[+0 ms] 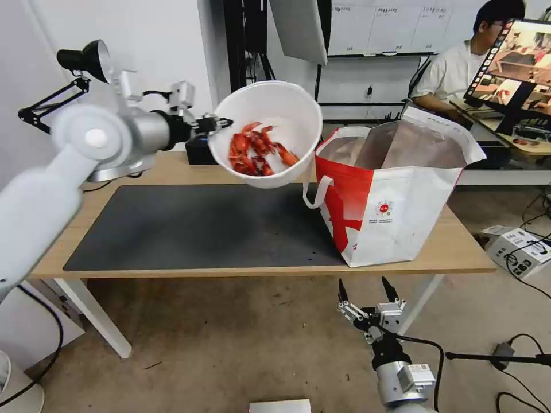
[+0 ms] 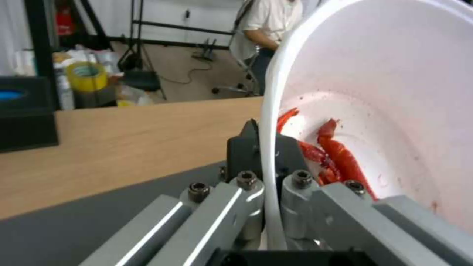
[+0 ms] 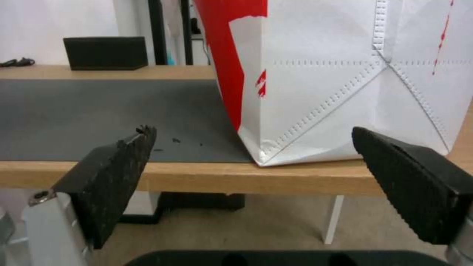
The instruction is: Pick up the trash from the table and place it into the takeout bag.
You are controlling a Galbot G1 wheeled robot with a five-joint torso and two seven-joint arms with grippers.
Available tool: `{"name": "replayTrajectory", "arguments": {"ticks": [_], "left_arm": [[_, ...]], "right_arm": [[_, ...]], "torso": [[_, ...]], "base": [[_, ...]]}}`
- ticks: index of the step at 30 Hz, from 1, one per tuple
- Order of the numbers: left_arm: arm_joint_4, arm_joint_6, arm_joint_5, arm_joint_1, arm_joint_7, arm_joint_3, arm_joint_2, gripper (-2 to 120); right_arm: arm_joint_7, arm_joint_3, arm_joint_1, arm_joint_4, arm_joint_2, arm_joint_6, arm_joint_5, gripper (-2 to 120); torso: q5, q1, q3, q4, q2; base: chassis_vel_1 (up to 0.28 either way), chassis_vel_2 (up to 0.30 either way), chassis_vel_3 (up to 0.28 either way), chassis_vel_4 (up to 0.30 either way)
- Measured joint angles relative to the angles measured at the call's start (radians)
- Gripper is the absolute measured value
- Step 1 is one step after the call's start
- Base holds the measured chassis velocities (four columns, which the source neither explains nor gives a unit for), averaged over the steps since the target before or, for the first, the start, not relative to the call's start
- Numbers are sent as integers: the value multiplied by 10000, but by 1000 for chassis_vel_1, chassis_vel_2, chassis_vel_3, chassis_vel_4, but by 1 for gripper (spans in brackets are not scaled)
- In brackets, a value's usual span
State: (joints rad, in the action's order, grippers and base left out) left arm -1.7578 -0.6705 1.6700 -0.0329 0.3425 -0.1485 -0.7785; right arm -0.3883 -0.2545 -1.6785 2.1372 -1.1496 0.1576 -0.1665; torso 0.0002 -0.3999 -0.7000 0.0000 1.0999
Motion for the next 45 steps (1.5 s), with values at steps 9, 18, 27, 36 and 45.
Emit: {"name": "replayTrajectory", "arguments": {"ticks": [9,18,27,36,45], "left_arm": [[718,24,-63,859,110,-585,-1076,0],[1665,162,-211,1533,544,-1183,-2817,0],[2689,596,-339,1823,1004,-1723,-3933,0],[4060,1884,-849,1799,1824,-2029,-5233,0],[3965,3351,-3159,1312,1122,-3043,-5279,0]], "right_arm": [[0,-1,0,0,0,0,0,100],[0,-1,0,0,0,0,0,100],[0,-1,0,0,0,0,0,100],[0,0,0,0,0,0,0,100],[0,-1,0,0,0,0,0,100]], "torso": [[-1,-1,0,1,0],[2,-1,0,-1,0],[0,-1,0,-1,0],[0,-2,0,-1,0],[-2,-2,1,0,0]], "base": [[0,0,0,0],[0,0,0,0],[0,0,0,0],[0,0,0,0],[0,0,0,0]]}}
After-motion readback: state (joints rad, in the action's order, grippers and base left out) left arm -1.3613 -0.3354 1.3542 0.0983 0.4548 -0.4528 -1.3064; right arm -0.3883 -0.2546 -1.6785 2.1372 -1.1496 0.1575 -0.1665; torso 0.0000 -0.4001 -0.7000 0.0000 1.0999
